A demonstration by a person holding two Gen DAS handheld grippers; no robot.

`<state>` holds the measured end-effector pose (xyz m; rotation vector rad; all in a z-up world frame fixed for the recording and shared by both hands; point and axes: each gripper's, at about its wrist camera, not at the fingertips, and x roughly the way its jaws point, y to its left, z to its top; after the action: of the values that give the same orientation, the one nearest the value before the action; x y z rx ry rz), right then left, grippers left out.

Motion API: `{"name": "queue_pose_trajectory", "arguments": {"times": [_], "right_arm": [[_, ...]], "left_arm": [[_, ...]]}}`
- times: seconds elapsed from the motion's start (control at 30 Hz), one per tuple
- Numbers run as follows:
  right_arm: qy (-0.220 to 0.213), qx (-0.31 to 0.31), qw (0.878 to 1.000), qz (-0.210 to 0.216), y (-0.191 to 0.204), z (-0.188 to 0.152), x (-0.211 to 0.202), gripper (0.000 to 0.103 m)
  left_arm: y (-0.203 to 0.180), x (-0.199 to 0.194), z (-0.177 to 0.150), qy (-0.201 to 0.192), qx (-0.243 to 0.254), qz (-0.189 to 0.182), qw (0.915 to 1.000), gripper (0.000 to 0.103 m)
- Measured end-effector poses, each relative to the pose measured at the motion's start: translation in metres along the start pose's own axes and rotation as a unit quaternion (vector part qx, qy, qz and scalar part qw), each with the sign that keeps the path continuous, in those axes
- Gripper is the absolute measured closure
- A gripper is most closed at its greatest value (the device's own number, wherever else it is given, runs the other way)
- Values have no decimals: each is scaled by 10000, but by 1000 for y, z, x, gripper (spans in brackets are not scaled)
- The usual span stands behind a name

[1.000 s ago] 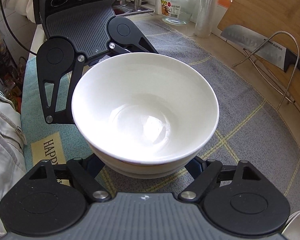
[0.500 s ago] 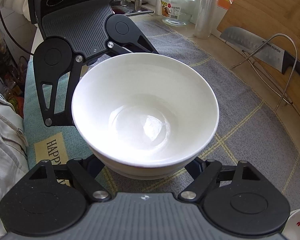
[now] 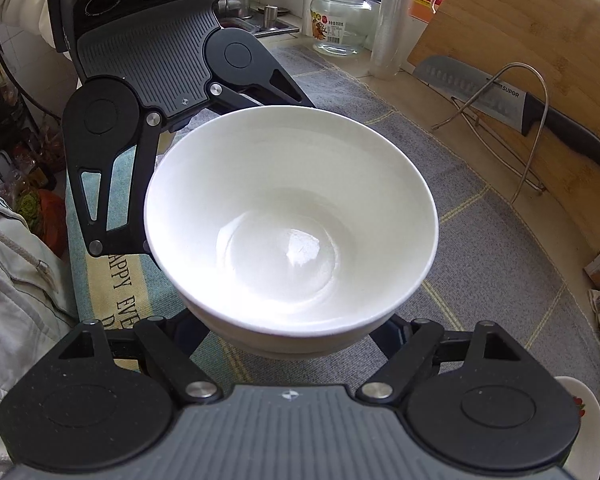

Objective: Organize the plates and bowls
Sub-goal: 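Carry the bowl stack with both tools over the floral-rimmed plates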

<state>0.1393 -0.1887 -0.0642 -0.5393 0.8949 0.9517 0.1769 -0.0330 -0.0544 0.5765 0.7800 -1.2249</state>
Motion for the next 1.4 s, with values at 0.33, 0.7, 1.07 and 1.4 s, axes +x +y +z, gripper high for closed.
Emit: {"name": "queue_pose_trajectory", "arguments": {"times": [0.33,0.7,1.07,1.4], "right_arm": [[-4,4,9999,-130,-24,-36,-43,16],[-13,265,9985,-486,-72,-86,-83,16],[123,520,9957,-760,-114,-124,-89,16],[209,566,9958,-693,-135,-134,-79,16]], "left_arm": [[-23,25,56,-74,78,-13,9999,22],[-24,76,121,-173,464,-172,9986,22],[-13,128,160,-145,784,-263,9965,22],[0,151,166,-41,694,-284,9972,22]]}}
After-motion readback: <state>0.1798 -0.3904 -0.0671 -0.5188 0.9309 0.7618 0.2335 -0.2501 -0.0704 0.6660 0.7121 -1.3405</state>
